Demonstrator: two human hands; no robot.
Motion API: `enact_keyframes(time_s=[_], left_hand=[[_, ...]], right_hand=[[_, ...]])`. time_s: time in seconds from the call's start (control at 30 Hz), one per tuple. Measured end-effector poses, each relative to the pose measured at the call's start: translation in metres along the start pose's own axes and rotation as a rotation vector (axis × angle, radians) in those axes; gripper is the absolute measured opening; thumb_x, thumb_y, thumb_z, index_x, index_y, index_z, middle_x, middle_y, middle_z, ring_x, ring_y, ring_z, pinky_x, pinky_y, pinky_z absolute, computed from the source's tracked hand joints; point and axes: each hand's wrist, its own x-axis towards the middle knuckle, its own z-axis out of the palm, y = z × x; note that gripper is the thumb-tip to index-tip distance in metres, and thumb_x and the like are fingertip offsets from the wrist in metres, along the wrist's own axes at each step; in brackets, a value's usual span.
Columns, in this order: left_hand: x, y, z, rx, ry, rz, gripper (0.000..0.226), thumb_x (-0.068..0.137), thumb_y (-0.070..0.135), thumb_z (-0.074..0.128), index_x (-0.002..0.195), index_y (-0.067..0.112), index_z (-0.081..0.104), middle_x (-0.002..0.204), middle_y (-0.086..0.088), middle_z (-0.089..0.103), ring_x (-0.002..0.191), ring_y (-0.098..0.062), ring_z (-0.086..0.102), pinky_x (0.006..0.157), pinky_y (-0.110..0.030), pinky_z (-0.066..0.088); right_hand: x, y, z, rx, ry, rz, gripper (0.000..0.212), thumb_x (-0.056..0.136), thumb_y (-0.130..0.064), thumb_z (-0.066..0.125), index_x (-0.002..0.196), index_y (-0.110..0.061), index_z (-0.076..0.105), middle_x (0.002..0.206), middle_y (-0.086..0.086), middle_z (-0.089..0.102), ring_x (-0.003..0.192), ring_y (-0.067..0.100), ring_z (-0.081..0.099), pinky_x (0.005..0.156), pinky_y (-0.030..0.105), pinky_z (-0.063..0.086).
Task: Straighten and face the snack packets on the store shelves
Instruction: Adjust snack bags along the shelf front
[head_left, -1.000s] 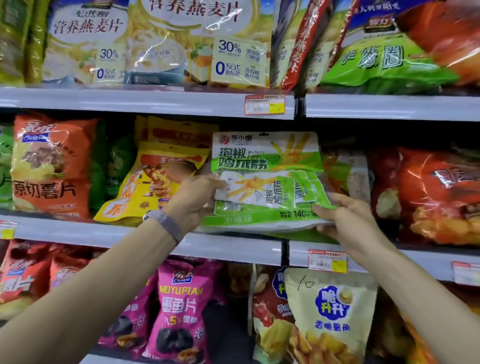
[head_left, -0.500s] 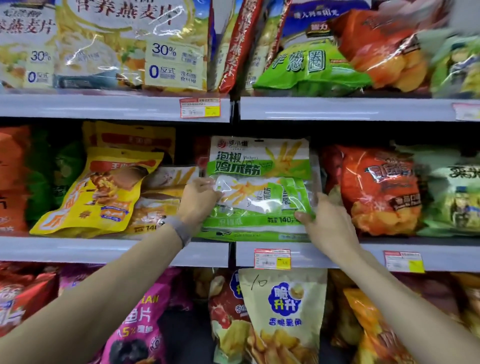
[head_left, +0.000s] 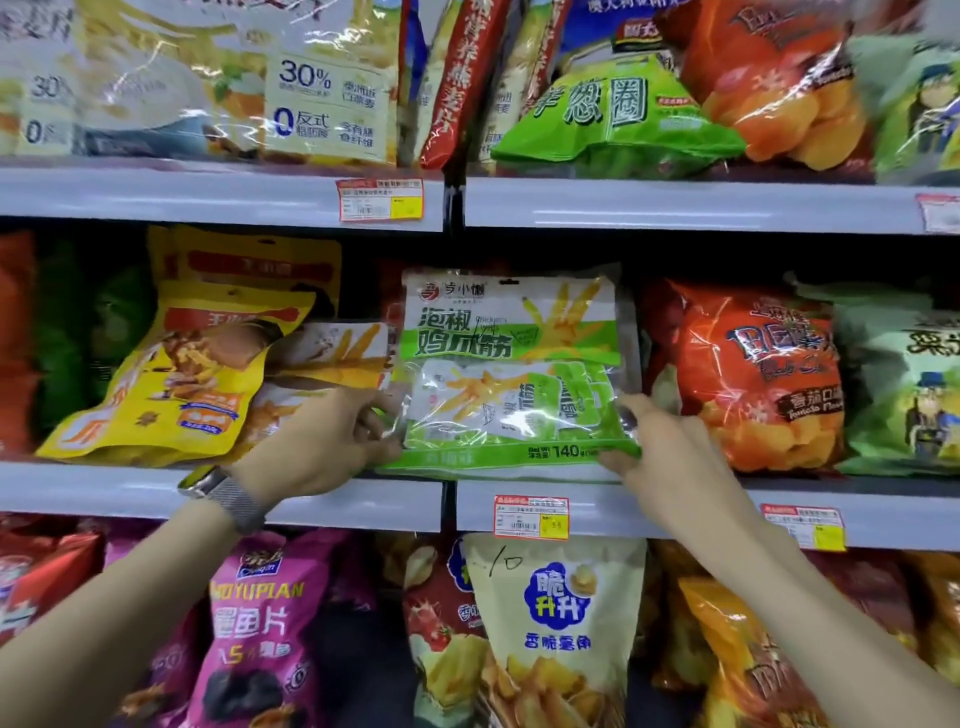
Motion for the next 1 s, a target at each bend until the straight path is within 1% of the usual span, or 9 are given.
enact_keyframes(time_s=[0.1,0.23,0.37,0.47,0.57,0.67,0.8,0.9,1.0], left_hand=[[-0.001,-0.007,0.000,-0.055,0.013,0.015,0.029,0.088,0.018,0.085,0.113,0.017,0.070,0.080,0.004,0.069,0.062,0.006,0.059,0.059,-0.009,0.044],[0.006,-0.010,0.004,-0.136,0.040,0.064,0.027,0.086,0.017,0.087,0.106,0.018,0.070,0.076,0.003,0.071,0.059,0.000,0.056,0.058,-0.012,0.044],[0.014,-0.021,0.008,-0.207,0.001,0.086,0.029,0.081,0.024,0.091,0.103,0.024,0.071,0.076,0.002,0.074,0.059,-0.002,0.056,0.056,-0.013,0.043],[0.017,-0.029,0.006,-0.265,-0.091,0.105,0.039,0.079,0.027,0.091,0.112,0.026,0.069,0.079,0.008,0.077,0.060,-0.004,0.050,0.060,-0.020,0.043],[0.017,-0.029,0.008,-0.260,-0.168,0.128,0.059,0.075,0.028,0.093,0.126,0.027,0.062,0.092,0.017,0.075,0.061,-0.003,0.046,0.061,-0.017,0.042],[0.016,-0.023,0.011,-0.217,-0.193,0.168,0.066,0.077,0.032,0.092,0.133,0.029,0.058,0.090,0.017,0.071,0.062,-0.003,0.045,0.062,-0.015,0.042],[0.024,-0.011,0.014,-0.224,-0.177,0.152,0.057,0.083,0.028,0.089,0.132,0.027,0.061,0.078,0.017,0.071,0.058,0.000,0.052,0.059,-0.011,0.040],[0.027,-0.005,0.012,-0.180,-0.138,0.132,0.052,0.081,0.026,0.091,0.126,0.026,0.065,0.073,0.015,0.070,0.053,0.009,0.054,0.056,-0.014,0.038],[0.022,-0.003,0.007,-0.166,-0.175,0.116,0.044,0.073,0.025,0.096,0.109,0.022,0.070,0.074,0.010,0.073,0.050,0.008,0.055,0.053,-0.009,0.039]], right_hand=[[0.001,-0.003,-0.005,-0.126,-0.069,0.002,0.060,0.098,-0.029,0.070,0.151,-0.026,0.043,0.121,0.020,0.060,0.114,0.045,0.059,0.085,0.045,0.049],[0.001,-0.012,-0.009,-0.181,-0.099,0.033,0.064,0.098,-0.034,0.069,0.154,-0.025,0.040,0.123,0.020,0.059,0.114,0.046,0.060,0.087,0.046,0.050],[-0.014,-0.023,-0.010,-0.237,-0.122,0.054,0.057,0.100,-0.054,0.057,0.146,-0.022,0.048,0.119,0.017,0.064,0.113,0.045,0.061,0.088,0.046,0.053],[-0.030,-0.024,-0.005,-0.249,-0.172,0.034,0.058,0.098,-0.066,0.047,0.142,-0.028,0.052,0.128,0.006,0.059,0.121,0.034,0.058,0.094,0.044,0.051],[-0.042,-0.023,0.000,-0.220,-0.193,0.014,0.062,0.092,-0.074,0.042,0.135,-0.031,0.055,0.137,-0.004,0.055,0.128,0.024,0.049,0.099,0.043,0.050],[-0.054,-0.029,0.009,-0.268,-0.180,-0.027,0.068,0.093,-0.073,0.042,0.149,-0.033,0.039,0.150,-0.006,0.044,0.141,0.018,0.035,0.112,0.037,0.039],[-0.064,-0.042,0.018,-0.301,-0.179,-0.042,0.083,0.097,-0.072,0.039,0.163,-0.029,0.012,0.171,-0.001,0.014,0.158,0.019,0.007,0.125,0.033,0.016],[-0.064,-0.044,0.019,-0.296,-0.164,-0.040,0.085,0.097,-0.072,0.040,0.164,-0.029,0.012,0.173,-0.001,0.011,0.159,0.019,0.006,0.127,0.035,0.016],[-0.065,-0.043,0.016,-0.285,-0.160,-0.046,0.080,0.097,-0.071,0.042,0.163,-0.032,0.016,0.172,-0.002,0.015,0.158,0.018,0.010,0.126,0.036,0.020]])
